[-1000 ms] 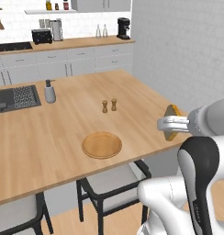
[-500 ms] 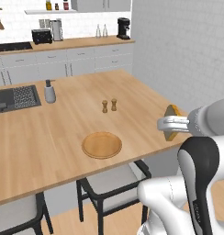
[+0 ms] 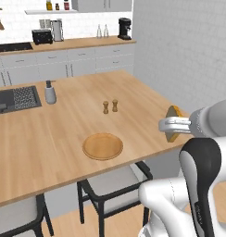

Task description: Start the toaster. Once the lever pops up, take the bread to the plate on the dining counter.

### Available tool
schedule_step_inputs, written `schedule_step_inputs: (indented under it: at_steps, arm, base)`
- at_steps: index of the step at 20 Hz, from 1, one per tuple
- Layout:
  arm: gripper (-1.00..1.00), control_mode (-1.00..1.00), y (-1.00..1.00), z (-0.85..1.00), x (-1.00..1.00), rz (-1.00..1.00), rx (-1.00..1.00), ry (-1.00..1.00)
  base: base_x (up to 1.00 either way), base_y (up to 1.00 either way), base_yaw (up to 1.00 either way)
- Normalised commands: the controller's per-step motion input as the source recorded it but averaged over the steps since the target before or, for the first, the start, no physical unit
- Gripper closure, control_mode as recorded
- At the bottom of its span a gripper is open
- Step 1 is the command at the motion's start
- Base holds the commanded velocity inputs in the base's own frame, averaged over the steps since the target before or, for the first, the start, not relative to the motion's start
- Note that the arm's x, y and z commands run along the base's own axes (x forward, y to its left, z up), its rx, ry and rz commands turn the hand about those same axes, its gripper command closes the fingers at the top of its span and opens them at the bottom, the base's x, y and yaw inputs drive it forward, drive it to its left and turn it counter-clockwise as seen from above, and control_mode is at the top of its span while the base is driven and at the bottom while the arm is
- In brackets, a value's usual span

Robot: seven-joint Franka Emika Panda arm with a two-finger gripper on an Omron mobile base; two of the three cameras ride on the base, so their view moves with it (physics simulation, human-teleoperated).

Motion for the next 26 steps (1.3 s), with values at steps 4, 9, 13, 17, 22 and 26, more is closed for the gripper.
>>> schedule_step_inputs:
  at_steps: [4, 9, 13, 17, 22, 26]
  arm:
    - [1.0, 1.0, 0.0, 0.0, 0.0, 0.0, 0.0, 0.0]
    - [1.0, 1.0, 0.0, 0.0, 0.0, 0.0, 0.0, 0.0]
    - [1.0, 1.0, 0.0, 0.0, 0.0, 0.0, 0.0, 0.0]
    - [1.0, 1.0, 0.0, 0.0, 0.0, 0.0, 0.0, 0.0]
    - [1.0, -1.0, 0.32, -0.3, 0.2, 0.14, 0.0, 0.07]
    - [1.0, -1.0, 0.49, -0.38, 0.45, 0.19, 0.0, 0.15]
  base:
    - [0.0, 0.0, 0.0]
    - [0.01, 0.0, 0.0]
    - [0.0, 0.0, 0.0]
    - [0.0, 0.0, 0.01]
    - [0.0, 0.02, 0.02]
    - [0.0, 0.0, 0.0]
